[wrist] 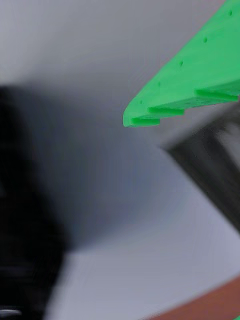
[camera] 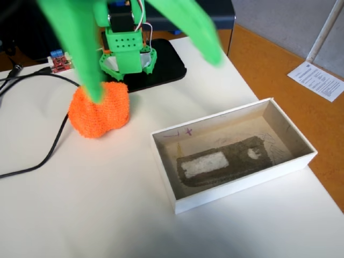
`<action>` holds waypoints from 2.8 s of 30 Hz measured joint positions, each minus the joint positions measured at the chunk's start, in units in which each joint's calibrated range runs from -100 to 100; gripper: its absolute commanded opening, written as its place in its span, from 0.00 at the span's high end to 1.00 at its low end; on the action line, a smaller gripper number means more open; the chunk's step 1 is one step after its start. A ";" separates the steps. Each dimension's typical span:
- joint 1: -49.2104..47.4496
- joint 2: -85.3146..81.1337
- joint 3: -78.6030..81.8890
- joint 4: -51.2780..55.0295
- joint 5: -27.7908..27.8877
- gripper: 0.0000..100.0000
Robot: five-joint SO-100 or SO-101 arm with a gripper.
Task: Remove orange objects from table
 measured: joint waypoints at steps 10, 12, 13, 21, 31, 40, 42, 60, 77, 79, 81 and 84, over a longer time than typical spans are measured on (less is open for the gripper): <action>15.42 -11.87 61.17 -25.63 9.08 0.53; 15.99 -12.77 66.04 -23.65 10.01 0.53; 16.32 -13.12 67.82 -22.26 9.96 0.53; 15.25 -18.21 77.38 -12.32 11.58 0.53; 11.89 -20.00 82.34 -5.27 13.82 0.77; 12.14 -20.00 85.43 -5.17 15.38 1.00; 12.14 -20.00 85.81 -5.46 15.73 1.00; 8.77 -22.50 62.11 -24.04 12.50 1.00; -20.75 -16.52 50.96 -48.39 10.70 1.00; -25.34 -16.61 53.49 -49.48 10.70 1.00; -28.70 -16.61 57.24 -49.88 10.70 1.00; -31.32 -19.73 65.20 -51.27 10.89 1.00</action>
